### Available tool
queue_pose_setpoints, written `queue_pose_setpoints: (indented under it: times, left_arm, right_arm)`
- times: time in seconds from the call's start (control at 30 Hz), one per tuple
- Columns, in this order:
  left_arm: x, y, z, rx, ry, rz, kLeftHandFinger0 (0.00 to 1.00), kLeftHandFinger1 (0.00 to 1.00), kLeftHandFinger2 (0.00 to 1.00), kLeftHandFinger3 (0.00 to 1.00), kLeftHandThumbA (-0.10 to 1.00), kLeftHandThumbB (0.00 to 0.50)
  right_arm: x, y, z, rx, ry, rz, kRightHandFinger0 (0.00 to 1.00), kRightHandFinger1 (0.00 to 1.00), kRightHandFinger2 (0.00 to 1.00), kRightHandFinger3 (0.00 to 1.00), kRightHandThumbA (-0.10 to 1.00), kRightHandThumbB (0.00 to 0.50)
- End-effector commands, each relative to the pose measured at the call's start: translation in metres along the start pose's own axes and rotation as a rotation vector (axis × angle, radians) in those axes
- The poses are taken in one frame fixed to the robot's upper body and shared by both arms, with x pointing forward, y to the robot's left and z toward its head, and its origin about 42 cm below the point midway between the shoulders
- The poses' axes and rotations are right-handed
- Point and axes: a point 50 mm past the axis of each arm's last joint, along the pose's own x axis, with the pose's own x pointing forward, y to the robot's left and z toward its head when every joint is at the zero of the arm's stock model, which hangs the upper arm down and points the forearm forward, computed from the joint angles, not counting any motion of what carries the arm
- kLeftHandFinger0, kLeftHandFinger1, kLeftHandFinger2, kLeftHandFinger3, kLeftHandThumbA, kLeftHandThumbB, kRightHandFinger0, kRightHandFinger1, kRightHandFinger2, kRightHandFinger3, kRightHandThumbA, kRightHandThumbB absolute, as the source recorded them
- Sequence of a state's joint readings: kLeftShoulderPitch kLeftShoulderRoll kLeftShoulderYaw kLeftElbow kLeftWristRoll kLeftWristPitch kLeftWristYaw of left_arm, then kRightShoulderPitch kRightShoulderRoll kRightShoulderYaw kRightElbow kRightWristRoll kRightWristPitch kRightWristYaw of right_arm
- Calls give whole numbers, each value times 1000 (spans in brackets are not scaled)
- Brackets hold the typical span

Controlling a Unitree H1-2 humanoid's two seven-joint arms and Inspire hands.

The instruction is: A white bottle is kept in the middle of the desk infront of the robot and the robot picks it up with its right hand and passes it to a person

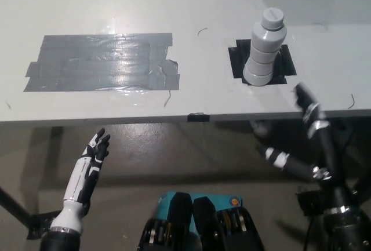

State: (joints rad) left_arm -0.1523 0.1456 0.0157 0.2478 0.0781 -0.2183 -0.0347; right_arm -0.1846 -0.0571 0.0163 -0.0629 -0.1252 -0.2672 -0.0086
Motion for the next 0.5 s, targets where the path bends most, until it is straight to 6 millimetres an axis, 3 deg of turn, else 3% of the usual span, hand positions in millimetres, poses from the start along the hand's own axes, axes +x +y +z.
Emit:
queue_pose_setpoints:
  times: [0.0, 0.1, 0.17, 0.47]
  left_arm:
    - [-4, -1, 3, 6, -54, 18, 1000, 1000, 1000, 1000, 960, 122]
    - [-6, -2, 2, -1, -55, 16, 1000, 1000, 1000, 1000, 963, 100]
    - [-5, -2, 1, -1, -53, 21, 1000, 1000, 1000, 1000, 969, 115]
    - [-5, -2, 1, -10, -58, 18, 1000, 1000, 1000, 1000, 960, 103]
  right_arm:
    - [37, -21, 29, -105, -143, -94, 1000, 1000, 1000, 1000, 1000, 310]
    - [65, -29, 22, -112, -100, -94, 1000, 1000, 1000, 1000, 1000, 346]
    - [88, -33, 15, -137, -33, -94, 1000, 1000, 1000, 1000, 1000, 391]
    - [148, -36, -8, -126, 111, -107, 1000, 1000, 1000, 1000, 1000, 430]
